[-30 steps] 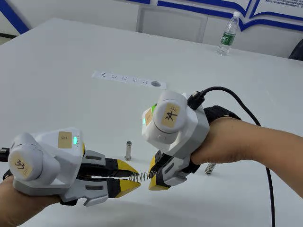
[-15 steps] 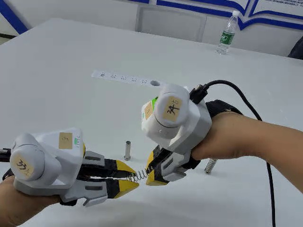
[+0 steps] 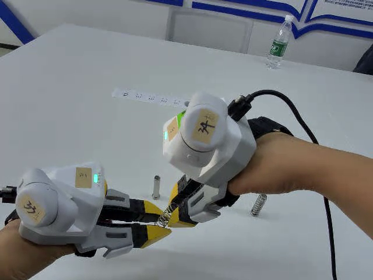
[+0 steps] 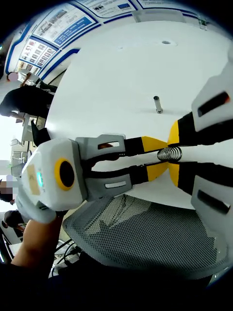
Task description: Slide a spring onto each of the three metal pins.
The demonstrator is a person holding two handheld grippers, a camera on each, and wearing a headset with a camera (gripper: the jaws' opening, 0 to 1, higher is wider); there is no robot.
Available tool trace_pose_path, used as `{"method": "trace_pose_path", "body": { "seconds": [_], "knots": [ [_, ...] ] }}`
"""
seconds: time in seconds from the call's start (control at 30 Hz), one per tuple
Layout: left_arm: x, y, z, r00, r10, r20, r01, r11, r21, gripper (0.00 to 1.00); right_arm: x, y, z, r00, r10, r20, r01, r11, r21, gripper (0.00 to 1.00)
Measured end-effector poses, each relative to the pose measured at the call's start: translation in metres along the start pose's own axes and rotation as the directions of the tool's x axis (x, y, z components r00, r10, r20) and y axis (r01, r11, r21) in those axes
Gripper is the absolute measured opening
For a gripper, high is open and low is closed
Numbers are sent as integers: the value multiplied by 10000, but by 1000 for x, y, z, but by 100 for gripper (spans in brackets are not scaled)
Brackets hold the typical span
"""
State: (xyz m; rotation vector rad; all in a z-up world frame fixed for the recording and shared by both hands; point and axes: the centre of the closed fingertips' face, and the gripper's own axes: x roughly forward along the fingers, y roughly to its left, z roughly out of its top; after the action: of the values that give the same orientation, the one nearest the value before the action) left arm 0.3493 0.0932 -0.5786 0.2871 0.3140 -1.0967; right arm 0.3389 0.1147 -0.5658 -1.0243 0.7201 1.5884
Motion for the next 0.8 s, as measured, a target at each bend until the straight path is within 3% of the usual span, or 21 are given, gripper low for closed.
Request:
{"method": "trace_pose_path", "body": {
  "seconds": [0.27, 0.8],
  "knots": [
    [0, 0, 1, 10000, 29, 34, -29, 10000, -6, 10, 2, 1, 9, 10000, 15, 56, -14, 9997, -225, 12],
    [-3, 1, -2, 9998, 204, 7, -204, 9996, -179, 16, 2, -3, 8, 10000, -20, -51, 19, 9997, -247, 12]
  ]
}}
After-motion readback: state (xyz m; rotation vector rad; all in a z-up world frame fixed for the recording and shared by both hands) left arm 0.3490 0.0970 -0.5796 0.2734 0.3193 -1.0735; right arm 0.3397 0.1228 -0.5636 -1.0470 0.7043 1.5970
